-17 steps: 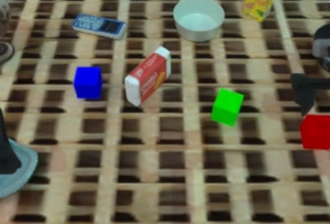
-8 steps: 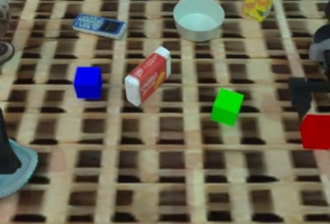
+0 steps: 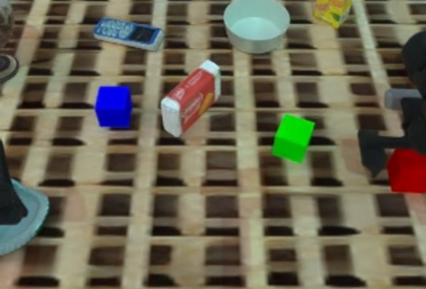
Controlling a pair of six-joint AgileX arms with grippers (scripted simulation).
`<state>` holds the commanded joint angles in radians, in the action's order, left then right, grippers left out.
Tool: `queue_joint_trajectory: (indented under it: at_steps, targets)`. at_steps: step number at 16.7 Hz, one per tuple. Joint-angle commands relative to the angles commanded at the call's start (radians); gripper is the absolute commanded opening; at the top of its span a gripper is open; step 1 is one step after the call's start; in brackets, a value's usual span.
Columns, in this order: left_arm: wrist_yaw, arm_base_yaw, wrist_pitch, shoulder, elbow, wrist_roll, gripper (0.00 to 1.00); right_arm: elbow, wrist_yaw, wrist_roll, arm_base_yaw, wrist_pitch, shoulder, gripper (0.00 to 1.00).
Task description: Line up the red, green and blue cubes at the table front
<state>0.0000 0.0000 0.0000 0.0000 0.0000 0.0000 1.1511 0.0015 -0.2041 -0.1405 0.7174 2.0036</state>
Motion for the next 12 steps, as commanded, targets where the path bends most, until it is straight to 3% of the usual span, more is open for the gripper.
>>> queue_joint_trajectory:
  at_steps: [4, 12]
  targets:
    - [0.0, 0.0, 0.0, 0.0, 0.0, 0.0, 1.0, -0.002, 0.0, 0.0, 0.0, -0.003, 0.002, 1.0]
    - [0.0, 0.0, 0.0, 0.0, 0.0, 0.0, 1.0, -0.002, 0.0, 0.0, 0.0, -0.003, 0.002, 0.4]
